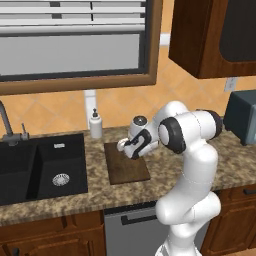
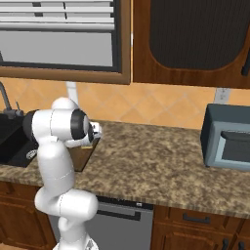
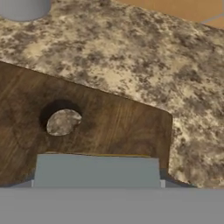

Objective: Pick up the sponge from the counter and clean the cutting board by briefly scrubbing or pressing down on the cutting board. Once finished, release the sponge.

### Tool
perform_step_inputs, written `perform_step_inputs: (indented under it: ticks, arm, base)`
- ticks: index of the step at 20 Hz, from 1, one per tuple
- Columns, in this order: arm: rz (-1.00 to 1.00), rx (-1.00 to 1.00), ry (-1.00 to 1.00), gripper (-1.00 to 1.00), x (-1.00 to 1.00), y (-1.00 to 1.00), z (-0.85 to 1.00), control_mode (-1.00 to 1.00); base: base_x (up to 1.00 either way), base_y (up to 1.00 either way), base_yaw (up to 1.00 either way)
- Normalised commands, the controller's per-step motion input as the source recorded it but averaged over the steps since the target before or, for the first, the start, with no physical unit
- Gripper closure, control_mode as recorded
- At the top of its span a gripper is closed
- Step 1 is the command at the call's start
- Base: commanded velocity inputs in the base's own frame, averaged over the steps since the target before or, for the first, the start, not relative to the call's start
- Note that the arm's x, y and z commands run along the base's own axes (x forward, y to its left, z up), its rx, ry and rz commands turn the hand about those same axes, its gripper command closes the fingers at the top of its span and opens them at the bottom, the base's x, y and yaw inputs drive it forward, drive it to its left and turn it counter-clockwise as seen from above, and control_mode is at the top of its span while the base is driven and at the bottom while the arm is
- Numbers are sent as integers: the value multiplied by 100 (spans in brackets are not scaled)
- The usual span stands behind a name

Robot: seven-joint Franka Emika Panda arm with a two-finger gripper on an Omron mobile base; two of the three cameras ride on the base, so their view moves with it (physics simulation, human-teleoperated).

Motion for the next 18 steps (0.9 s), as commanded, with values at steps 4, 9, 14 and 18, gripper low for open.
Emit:
perform_step_inputs:
  ticks: [4, 9, 14, 18]
  arm:
    - [0, -2, -9, 100, 45, -16, -16, -100]
    - [0, -5, -5, 100, 62, 0, -13, -100]
    - [0, -3, -12, 100, 24, -9, -29, -100]
    - [0, 0, -9, 100, -19, -65, -52, -100]
  base:
    - [0, 0, 0]
    - [0, 0, 0]
    - [0, 0, 0]
    - [0, 0, 0]
